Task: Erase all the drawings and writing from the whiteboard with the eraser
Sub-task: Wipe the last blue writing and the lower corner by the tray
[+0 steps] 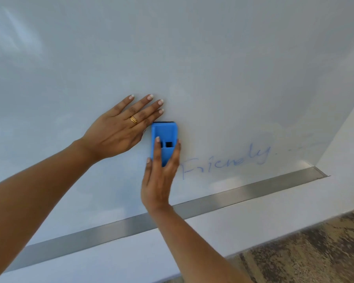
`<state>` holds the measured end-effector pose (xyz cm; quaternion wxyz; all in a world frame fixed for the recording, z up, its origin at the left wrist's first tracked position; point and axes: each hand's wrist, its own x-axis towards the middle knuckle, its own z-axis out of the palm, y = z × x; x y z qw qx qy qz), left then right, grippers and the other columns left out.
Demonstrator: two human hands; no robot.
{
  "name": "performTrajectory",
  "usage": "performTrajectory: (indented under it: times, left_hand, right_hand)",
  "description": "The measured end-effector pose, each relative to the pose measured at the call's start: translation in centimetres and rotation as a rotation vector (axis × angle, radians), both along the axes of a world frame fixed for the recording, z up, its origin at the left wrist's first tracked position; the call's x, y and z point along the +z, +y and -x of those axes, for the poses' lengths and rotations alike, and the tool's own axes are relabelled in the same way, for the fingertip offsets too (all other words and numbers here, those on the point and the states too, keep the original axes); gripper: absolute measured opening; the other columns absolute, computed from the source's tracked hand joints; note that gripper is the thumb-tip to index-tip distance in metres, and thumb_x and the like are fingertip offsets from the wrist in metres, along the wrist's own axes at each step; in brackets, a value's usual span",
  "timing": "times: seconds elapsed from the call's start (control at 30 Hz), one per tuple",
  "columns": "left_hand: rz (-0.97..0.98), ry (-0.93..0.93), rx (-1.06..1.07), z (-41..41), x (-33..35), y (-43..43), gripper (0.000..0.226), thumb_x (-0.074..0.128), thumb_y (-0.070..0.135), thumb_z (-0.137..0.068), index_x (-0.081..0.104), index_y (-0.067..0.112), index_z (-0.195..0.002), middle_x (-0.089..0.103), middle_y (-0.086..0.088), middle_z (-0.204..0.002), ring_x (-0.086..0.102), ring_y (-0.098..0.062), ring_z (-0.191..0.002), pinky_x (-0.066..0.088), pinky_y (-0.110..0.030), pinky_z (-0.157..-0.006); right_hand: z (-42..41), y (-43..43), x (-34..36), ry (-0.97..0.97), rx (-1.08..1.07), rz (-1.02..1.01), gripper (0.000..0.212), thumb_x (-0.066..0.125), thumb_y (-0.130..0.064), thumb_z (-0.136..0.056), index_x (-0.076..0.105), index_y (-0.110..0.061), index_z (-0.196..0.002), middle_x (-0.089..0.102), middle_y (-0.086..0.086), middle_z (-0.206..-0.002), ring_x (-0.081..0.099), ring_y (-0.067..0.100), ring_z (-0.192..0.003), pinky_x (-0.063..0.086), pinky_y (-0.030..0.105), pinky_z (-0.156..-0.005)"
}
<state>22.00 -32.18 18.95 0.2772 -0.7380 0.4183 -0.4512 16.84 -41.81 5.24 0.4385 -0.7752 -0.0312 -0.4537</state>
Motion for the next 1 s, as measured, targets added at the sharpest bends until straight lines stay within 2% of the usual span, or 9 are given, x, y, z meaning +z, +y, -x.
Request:
performTrajectory:
  times: [0.13,0.27,0.4,0.53,0.63,0.67,0.8,0.9,1.0]
  left_hand:
    - [0.008,0.033,-0.017,0.0,-0.1,0.0,0.053,0.023,0.021,-0.098,0.017,0.006,-0.149,0.013,-0.008,-0.156,0.012,-0.025,-0.144,0.005,-0.039,-0.118]
    - [0.013,0.023,-0.019,0.1,-0.2,0.0,0.054,0.029,0.019,-0.097,0.019,0.005,-0.148,0.015,-0.01,-0.155,0.016,-0.027,-0.143,0.011,-0.041,-0.117]
    - [0.043,-0.017,-0.016,0.3,-1.0,-0.4,0.055,0.032,0.017,-0.095,0.021,0.006,-0.148,0.018,-0.01,-0.155,0.021,-0.028,-0.142,0.012,-0.042,-0.116]
    - [0.048,-0.021,-0.019,0.2,-1.9,-0.5,0.056,0.032,0.017,-0.095,0.02,0.007,-0.148,0.017,-0.008,-0.155,0.018,-0.025,-0.142,0.007,-0.041,-0.117]
    - [-0.008,0.015,-0.04,-0.1,-2.7,-0.5,0.056,0.033,0.017,-0.094,0.021,0.007,-0.148,0.02,-0.008,-0.155,0.017,-0.024,-0.142,0.008,-0.041,-0.117]
    - [-0.038,0.027,-0.047,-0.2,-3.1,-0.4,0.056,0.034,0.016,-0.094,0.022,0.007,-0.148,0.02,-0.008,-0.155,0.016,-0.024,-0.143,0.009,-0.041,-0.117]
    - [-0.084,0.065,-0.041,-0.1,-4.7,-0.5,0.059,0.037,0.015,-0.092,0.021,0.006,-0.148,0.018,-0.008,-0.155,0.015,-0.025,-0.143,0.008,-0.041,-0.117]
    - [-0.087,0.069,-0.034,-0.1,-5.2,-0.7,0.06,0.038,0.015,-0.092,0.02,0.006,-0.148,0.017,-0.008,-0.155,0.015,-0.026,-0.143,0.007,-0.041,-0.117]
    - [-0.083,0.069,-0.031,-0.1,-5.2,-0.8,0.059,0.036,0.016,-0.092,0.021,0.005,-0.148,0.018,-0.009,-0.155,0.015,-0.026,-0.143,0.007,-0.041,-0.117]
  right_hand:
    - [0.2,1.9,-0.3,0.043,-0.016,-0.001,0.045,0.021,-0.032,-0.102,0.011,-0.035,-0.146,0.002,0.012,-0.152,0.008,0.024,-0.143,0.017,0.031,-0.114]
    - [0.0,1.1,-0.3,0.024,-0.03,-0.033,0.045,0.023,-0.032,-0.101,0.012,-0.034,-0.145,0.002,0.01,-0.152,0.011,0.023,-0.142,0.022,0.032,-0.113]
    - [-0.5,-1.2,-0.4,-0.003,-0.05,-0.249,0.048,0.028,-0.029,-0.099,0.016,-0.034,-0.145,-0.001,0.005,-0.153,0.015,0.019,-0.141,0.028,0.029,-0.111]
    - [-1.4,-4.2,-1.5,0.027,-0.134,-0.518,0.05,0.027,-0.035,-0.097,0.014,-0.03,-0.145,0.001,0.011,-0.154,0.021,0.027,-0.14,0.034,0.026,-0.106]
    - [-1.8,-6.0,-3.2,0.088,-0.186,-0.625,0.053,0.028,-0.037,-0.097,0.014,-0.025,-0.147,0.0,0.012,-0.154,0.022,0.029,-0.139,0.036,0.037,-0.107]
    - [-1.9,-6.4,-3.6,0.111,-0.2,-0.676,0.052,0.03,-0.034,-0.099,0.015,-0.022,-0.148,0.001,0.013,-0.154,0.021,0.028,-0.139,0.035,0.038,-0.107]
    - [-1.5,-7.6,-4.5,0.234,-0.205,-0.923,0.05,0.032,-0.016,-0.101,0.015,-0.015,-0.148,0.0,0.014,-0.154,0.02,0.024,-0.138,0.03,0.02,-0.097]
    - [-1.2,-8.0,-4.8,0.333,-0.185,-1.087,0.05,0.031,-0.015,-0.101,0.012,-0.017,-0.148,0.001,0.013,-0.153,0.027,0.025,-0.134,0.033,0.021,-0.09]
    - [-0.8,-7.6,-4.9,0.375,-0.167,-1.142,0.051,0.032,-0.016,-0.101,0.012,-0.018,-0.148,0.003,0.014,-0.153,0.033,0.028,-0.131,0.035,0.024,-0.089]
